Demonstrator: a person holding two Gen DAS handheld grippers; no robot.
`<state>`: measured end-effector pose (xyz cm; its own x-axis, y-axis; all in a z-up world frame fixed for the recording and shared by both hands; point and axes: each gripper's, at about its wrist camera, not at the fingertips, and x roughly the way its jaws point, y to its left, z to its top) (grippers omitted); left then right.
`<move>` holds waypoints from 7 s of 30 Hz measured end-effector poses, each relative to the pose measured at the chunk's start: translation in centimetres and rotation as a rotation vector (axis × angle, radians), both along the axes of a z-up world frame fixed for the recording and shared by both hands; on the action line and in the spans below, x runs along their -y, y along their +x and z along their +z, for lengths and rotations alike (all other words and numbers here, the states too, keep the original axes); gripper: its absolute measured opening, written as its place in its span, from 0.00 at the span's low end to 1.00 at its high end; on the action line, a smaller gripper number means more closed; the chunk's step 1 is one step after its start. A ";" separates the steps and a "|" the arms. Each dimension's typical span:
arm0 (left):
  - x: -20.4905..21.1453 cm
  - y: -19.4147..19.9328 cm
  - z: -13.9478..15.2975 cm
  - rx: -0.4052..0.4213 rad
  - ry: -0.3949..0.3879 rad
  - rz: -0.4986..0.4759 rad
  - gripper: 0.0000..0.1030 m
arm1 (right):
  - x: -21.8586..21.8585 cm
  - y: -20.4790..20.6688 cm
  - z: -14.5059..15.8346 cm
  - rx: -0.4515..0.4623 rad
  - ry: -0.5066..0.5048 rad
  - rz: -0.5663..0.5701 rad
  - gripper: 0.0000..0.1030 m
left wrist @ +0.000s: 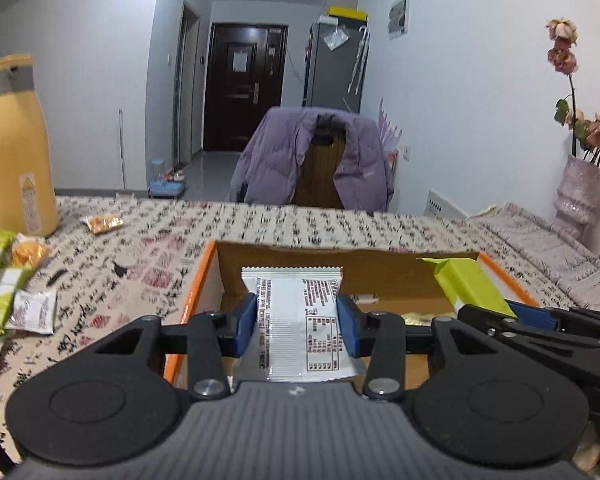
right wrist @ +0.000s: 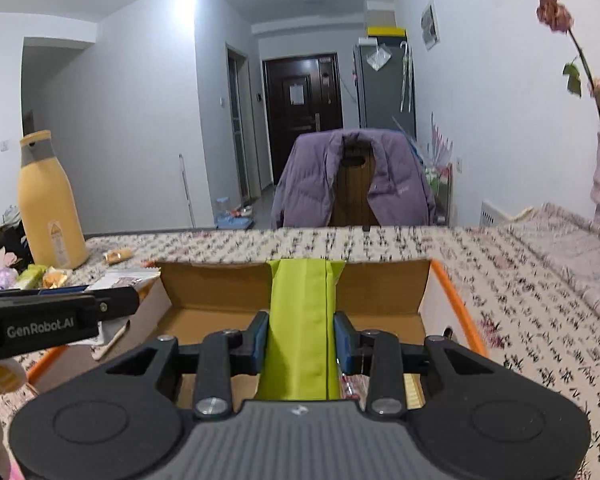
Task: Organize snacks
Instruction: 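Open both tools to drop the packets into the box, then move both tools back toward the remaining snack pile, then grasp the pink cake packet with the left tool while the right tool grasps a tan flat packet, then carry the pink packet and tan packet over the cardboard box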
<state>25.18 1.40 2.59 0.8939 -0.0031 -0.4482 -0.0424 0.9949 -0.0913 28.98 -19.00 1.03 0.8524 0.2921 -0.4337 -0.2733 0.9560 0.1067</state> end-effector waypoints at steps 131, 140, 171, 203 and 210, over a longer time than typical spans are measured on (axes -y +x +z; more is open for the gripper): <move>-1.7 -17.9 -5.1 0.033 -0.046 -0.025 1.00 | 5.0 -14.4 -5.6 -0.217 -0.154 0.049 0.92; -1.8 -18.0 -5.1 0.041 -0.055 -0.023 1.00 | 5.2 -13.6 -5.6 -0.241 -0.152 0.086 0.97; -2.9 -17.0 -4.2 -0.058 0.034 0.024 1.00 | 8.6 -19.8 -2.4 0.019 -0.006 -0.060 0.13; -3.1 -11.9 -6.1 -0.244 0.018 0.065 0.60 | 9.1 -18.9 -3.0 0.014 0.025 -0.062 0.13; -3.5 -13.3 -4.4 -0.171 0.010 0.092 0.60 | 8.9 -18.7 -2.3 0.035 0.028 -0.058 0.13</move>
<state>11.92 4.89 -1.78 0.8007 0.0807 -0.5935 -0.1477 0.9869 -0.0651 10.29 -27.87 -1.23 0.8827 0.2534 -0.3957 -0.2217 0.9671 0.1247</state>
